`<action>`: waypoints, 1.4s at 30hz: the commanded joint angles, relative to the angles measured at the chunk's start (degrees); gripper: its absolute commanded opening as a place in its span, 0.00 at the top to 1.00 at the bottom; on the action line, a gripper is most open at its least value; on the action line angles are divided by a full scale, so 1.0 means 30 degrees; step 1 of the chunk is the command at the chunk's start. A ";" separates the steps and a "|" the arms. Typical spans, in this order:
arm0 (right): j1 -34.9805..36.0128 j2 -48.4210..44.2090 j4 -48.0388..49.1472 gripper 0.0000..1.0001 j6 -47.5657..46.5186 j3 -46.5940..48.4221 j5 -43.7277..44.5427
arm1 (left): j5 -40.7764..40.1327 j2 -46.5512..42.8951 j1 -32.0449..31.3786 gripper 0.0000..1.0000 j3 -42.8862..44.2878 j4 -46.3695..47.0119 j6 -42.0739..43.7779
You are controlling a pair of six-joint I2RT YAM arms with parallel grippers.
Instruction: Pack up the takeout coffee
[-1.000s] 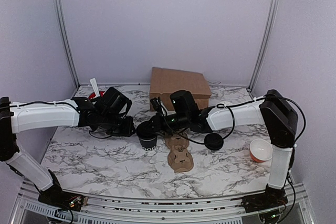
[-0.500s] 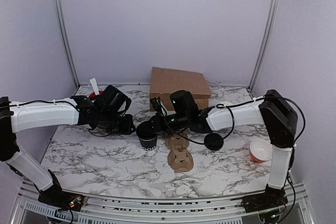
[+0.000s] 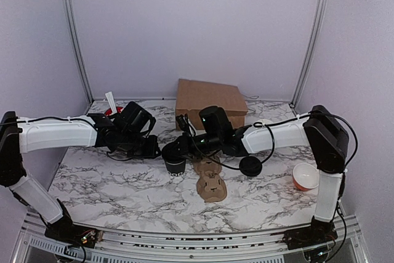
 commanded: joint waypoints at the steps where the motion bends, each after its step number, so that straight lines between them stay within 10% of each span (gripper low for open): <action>1: -0.0031 0.0863 -0.1138 0.93 -0.0064 -0.0446 0.0176 | 0.0233 -0.0882 0.0122 0.82 -0.0063 0.0422 -0.0091; 29: -0.0188 -0.2982 -0.6225 0.80 -0.3064 0.1177 0.4475 | 0.1732 -0.2046 -0.0155 0.83 0.1331 0.0877 0.0129; 42: -0.0759 -0.2805 -0.1615 0.86 -0.0995 -0.1206 0.0736 | 0.8896 -0.2206 0.1219 1.00 -0.2599 1.0568 -0.3669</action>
